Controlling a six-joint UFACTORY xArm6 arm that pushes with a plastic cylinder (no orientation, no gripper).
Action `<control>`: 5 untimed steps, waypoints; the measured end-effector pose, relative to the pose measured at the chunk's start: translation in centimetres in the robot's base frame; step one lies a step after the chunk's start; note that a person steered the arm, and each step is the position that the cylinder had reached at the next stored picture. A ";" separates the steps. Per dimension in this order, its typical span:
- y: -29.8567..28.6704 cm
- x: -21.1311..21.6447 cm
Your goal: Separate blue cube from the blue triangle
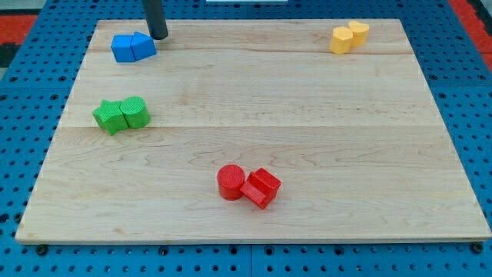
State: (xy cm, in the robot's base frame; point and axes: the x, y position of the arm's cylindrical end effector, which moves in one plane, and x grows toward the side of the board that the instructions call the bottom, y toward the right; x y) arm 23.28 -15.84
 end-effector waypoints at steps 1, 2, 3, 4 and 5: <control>0.0 0.0; 0.0 -0.1; -0.9 -1.5; -4.2 -1.7; -7.7 -0.8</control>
State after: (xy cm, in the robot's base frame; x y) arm 22.47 -23.51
